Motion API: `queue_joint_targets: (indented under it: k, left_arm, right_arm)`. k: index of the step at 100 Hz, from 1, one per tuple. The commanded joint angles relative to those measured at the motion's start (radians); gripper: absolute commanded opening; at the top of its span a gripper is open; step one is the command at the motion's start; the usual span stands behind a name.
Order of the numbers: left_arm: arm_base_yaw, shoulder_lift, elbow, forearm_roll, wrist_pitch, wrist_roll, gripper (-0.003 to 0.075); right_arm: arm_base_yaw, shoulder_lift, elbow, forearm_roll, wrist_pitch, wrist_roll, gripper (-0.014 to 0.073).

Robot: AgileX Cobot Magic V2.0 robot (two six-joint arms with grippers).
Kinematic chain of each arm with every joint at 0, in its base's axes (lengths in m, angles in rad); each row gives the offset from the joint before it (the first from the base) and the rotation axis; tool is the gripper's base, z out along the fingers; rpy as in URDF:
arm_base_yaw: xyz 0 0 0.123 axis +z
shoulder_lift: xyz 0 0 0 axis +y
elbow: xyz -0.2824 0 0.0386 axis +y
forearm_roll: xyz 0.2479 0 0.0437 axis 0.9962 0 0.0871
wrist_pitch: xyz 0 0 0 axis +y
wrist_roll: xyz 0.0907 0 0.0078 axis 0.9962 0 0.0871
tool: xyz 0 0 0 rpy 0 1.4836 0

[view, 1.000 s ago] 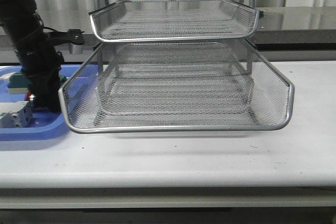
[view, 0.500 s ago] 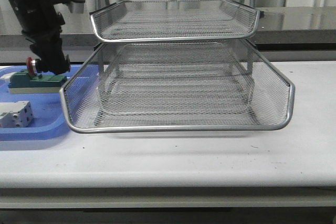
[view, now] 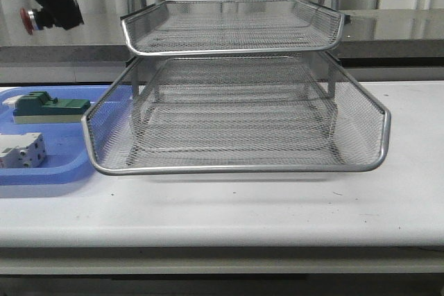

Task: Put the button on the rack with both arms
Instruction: 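Lift the red button and carry it over the pulled-out tray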

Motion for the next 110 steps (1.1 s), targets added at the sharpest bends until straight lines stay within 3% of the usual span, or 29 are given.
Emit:
queue_joint_targets:
  k: [1, 31, 56, 110]
  left_arm:
    - [-0.003, -0.107, -0.013, -0.014, 0.029, -0.027, 0.0062]
    - [-0.041, -0.298, 0.22, -0.008, 0.029, -0.027, 0.0061]
    - [-0.147, -0.444, 0.394, -0.008, 0.029, -0.052, 0.0061]
    - [-0.505, -0.435, 0.425, -0.077, 0.029, -0.104, 0.0061]
  right_arm:
    - [0.0, 0.007, -0.032, -0.008, -0.058, 0.0, -0.007]
    - [0.0, 0.007, -0.032, -0.008, -0.058, 0.0, -0.007]
    - [0.0, 0.007, -0.032, -0.008, -0.058, 0.0, -0.007]
    - [0.0, 0.007, -0.032, -0.008, -0.058, 0.0, -0.007]
